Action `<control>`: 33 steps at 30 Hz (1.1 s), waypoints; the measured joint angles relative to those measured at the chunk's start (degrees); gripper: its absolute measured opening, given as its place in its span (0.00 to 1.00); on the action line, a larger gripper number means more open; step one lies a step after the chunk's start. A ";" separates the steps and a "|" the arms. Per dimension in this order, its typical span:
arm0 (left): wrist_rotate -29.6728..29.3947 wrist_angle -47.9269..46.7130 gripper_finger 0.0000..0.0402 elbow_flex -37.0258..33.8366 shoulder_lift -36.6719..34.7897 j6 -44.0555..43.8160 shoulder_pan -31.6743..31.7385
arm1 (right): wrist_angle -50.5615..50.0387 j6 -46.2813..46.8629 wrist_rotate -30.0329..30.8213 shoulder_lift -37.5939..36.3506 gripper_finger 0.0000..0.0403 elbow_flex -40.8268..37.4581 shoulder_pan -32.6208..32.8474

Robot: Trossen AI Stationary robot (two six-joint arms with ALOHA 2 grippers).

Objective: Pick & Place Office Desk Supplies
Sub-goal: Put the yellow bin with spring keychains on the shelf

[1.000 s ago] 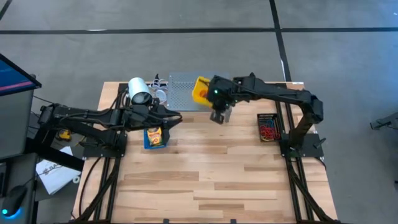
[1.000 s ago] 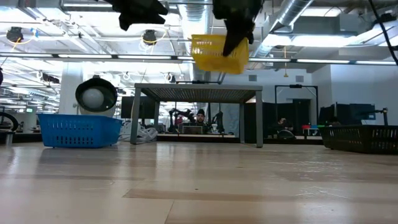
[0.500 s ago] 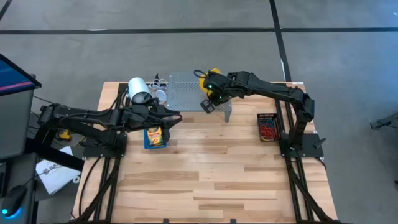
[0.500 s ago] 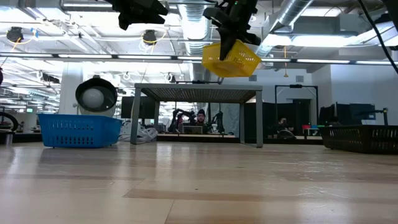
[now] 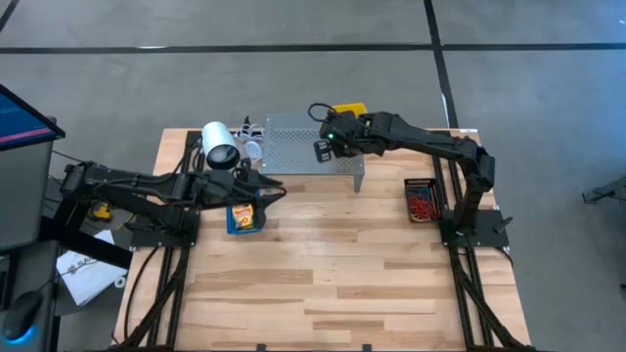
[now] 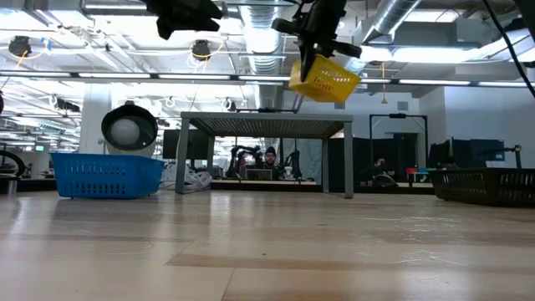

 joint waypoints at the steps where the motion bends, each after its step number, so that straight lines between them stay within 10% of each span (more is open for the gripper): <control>1: 0.02 0.01 0.37 0.00 -0.02 -0.04 -0.24 | -0.03 1.17 0.82 0.01 0.00 0.00 0.16; 9: 0.21 -3.01 0.37 0.00 -0.02 -0.18 -2.66 | -1.74 5.54 0.48 7.30 0.00 3.00 0.96; 18: 0.17 -8.60 0.37 0.00 -0.02 -0.19 -3.56 | -18.48 8.31 -0.31 20.16 0.00 26.52 0.12; 33: 0.23 -9.44 0.37 0.00 -0.02 -0.40 -4.32 | -20.21 11.88 -1.62 18.84 0.00 21.62 -0.81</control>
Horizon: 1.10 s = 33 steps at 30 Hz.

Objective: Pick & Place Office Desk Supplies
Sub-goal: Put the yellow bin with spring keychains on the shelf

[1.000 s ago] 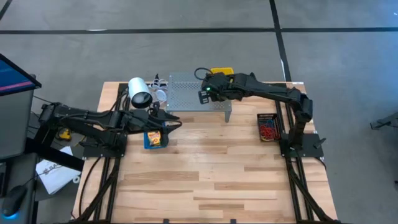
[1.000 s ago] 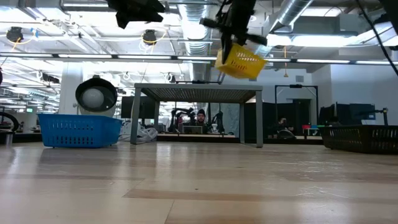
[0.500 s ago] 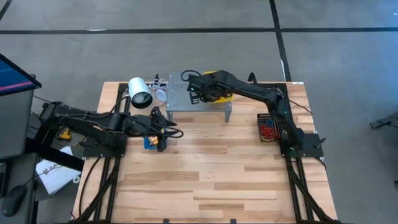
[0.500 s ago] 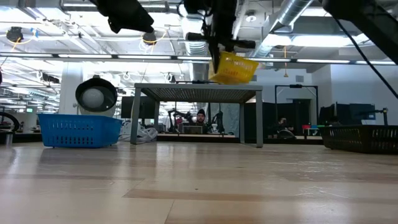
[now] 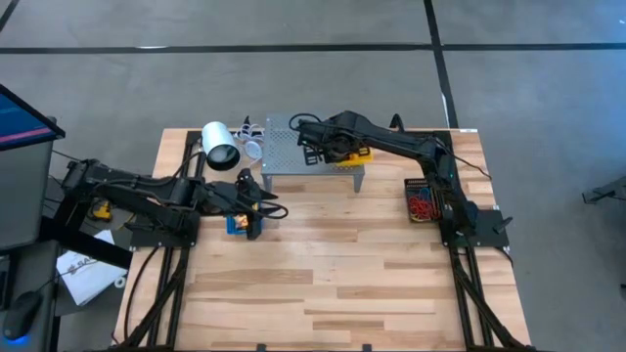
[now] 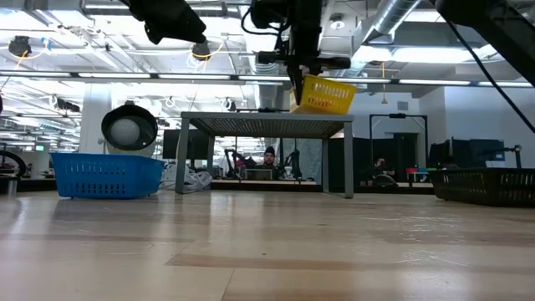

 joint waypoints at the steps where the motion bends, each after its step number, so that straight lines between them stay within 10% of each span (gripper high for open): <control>1: 0.00 0.00 0.37 0.00 0.00 -0.02 0.00 | 0.22 -0.19 0.00 0.00 0.00 0.00 0.00; 33: 0.60 -0.43 0.37 0.00 0.00 -1.22 -0.59 | 10.29 -6.65 -4.94 -0.07 0.02 -0.43 -0.55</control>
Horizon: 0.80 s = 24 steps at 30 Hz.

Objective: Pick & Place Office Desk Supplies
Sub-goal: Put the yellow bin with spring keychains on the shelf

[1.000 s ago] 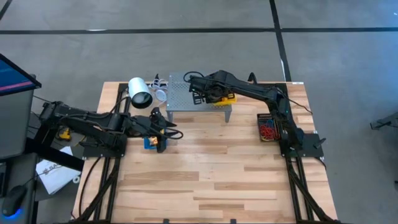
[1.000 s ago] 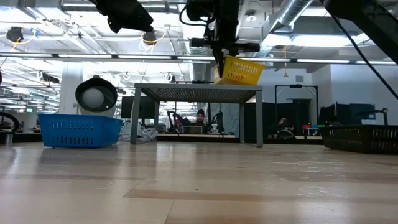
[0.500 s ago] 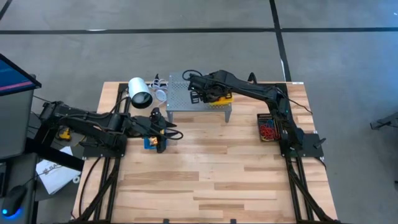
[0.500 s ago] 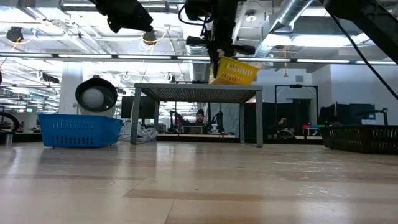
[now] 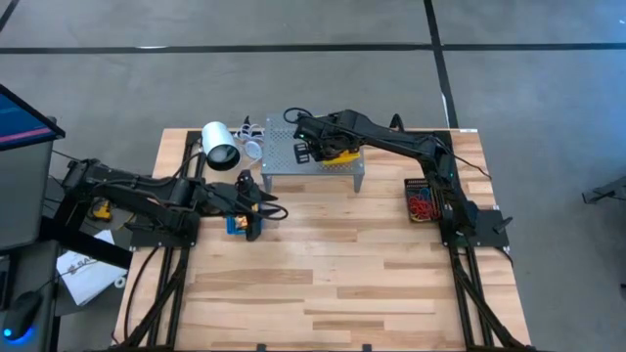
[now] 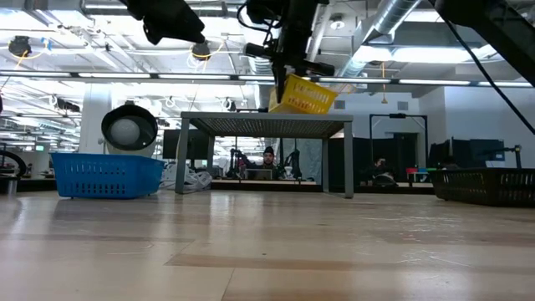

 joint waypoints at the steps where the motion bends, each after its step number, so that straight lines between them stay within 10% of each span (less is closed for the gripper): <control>1: 0.02 0.01 0.37 0.00 0.00 -0.02 -0.19 | -0.29 0.10 0.00 0.00 0.03 0.00 0.00; 24: -0.02 -3.04 0.37 0.02 -3.72 -0.56 -1.62 | -0.24 -0.25 -2.51 0.00 0.25 -0.03 -0.73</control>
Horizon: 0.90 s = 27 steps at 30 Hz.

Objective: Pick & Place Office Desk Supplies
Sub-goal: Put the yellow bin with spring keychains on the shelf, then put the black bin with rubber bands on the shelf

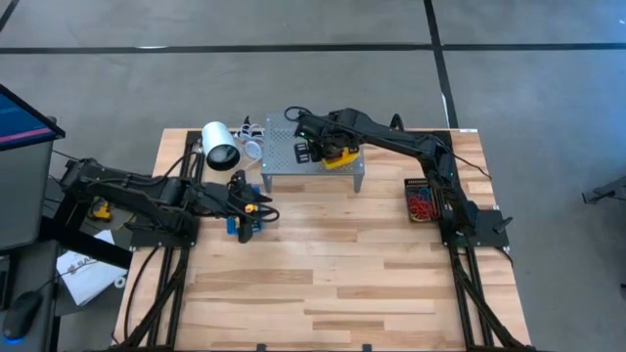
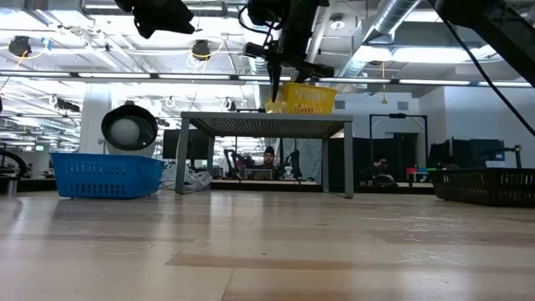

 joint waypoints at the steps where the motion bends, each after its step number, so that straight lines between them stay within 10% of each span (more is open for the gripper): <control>1: -0.07 -0.01 0.37 0.00 0.00 0.00 0.00 | 0.17 0.00 -0.35 0.00 0.27 0.00 -0.12; 11: -0.38 -1.14 0.37 0.00 -0.60 0.02 0.00 | 3.35 -0.11 -2.82 0.00 0.43 -0.02 -0.82; 27: -0.51 -2.14 0.37 0.00 -1.03 -0.62 0.15 | 2.18 -3.06 -1.71 -0.52 0.37 5.08 -1.21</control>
